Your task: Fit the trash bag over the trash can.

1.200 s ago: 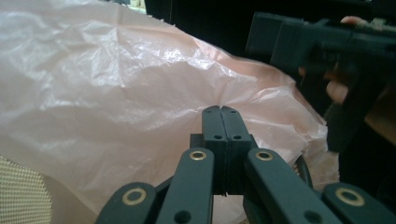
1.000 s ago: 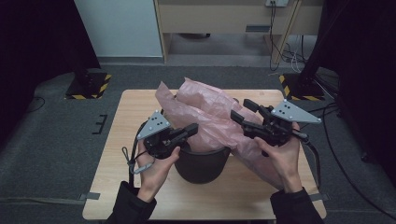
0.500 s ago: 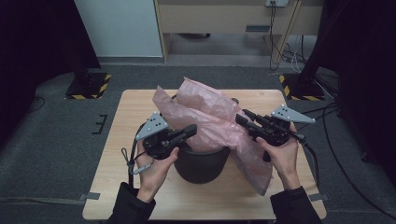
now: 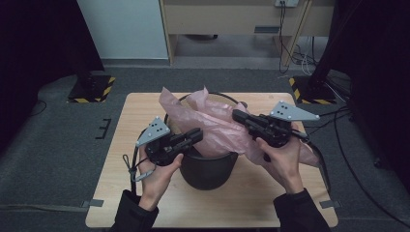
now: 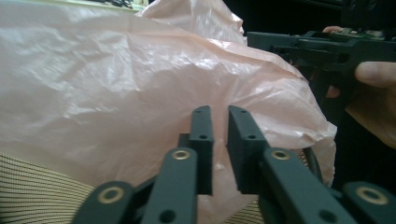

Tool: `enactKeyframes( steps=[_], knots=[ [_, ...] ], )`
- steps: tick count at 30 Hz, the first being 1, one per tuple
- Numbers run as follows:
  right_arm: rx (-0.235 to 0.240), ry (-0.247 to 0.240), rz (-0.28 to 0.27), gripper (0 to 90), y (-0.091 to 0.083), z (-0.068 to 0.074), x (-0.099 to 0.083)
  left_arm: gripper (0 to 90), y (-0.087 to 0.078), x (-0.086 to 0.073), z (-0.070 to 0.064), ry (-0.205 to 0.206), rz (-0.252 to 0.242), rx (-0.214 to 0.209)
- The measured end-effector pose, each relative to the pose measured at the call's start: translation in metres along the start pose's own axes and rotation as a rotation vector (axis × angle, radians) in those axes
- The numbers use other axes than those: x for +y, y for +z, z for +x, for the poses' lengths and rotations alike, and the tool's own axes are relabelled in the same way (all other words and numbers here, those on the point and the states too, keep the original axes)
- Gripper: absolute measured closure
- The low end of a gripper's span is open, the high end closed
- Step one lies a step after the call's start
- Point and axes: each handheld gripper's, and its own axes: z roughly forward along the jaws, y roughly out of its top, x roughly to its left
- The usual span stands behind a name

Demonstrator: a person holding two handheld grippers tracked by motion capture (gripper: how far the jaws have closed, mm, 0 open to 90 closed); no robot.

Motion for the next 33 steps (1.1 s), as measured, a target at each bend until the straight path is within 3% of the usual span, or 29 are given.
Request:
enactKeyframes(
  steps=[5,6,13,15,20,24,33],
  knots=[
    [0.057,-0.036,0.044,89.2,0.015,0.016,0.0,65.3,-0.006,0.001,-0.003,0.023,-0.016,0.018],
    [0.08,-0.023,0.041,89.2,0.017,0.019,-0.001,62.3,-0.007,0.002,-0.003,0.027,-0.014,0.017],
    [0.133,-0.019,0.058,89.2,0.02,0.026,-0.006,52.5,-0.003,0.003,-0.008,0.057,-0.024,0.031],
    [0.14,-0.051,0.082,89.1,0.021,0.029,-0.005,50.1,-0.003,0.003,-0.009,0.063,-0.026,0.037],
    [0.184,-0.079,0.112,89.0,0.024,0.037,-0.005,44.5,-0.003,0.004,-0.01,0.095,-0.033,0.053],
    [0.199,-0.067,0.102,88.9,0.026,0.038,-0.006,38.8,-0.001,0.005,-0.011,0.116,-0.044,0.034],
    [0.242,0.003,0.068,88.8,0.029,0.037,-0.003,40.8,0.004,0.004,-0.012,0.151,-0.016,0.01]
  ],
)
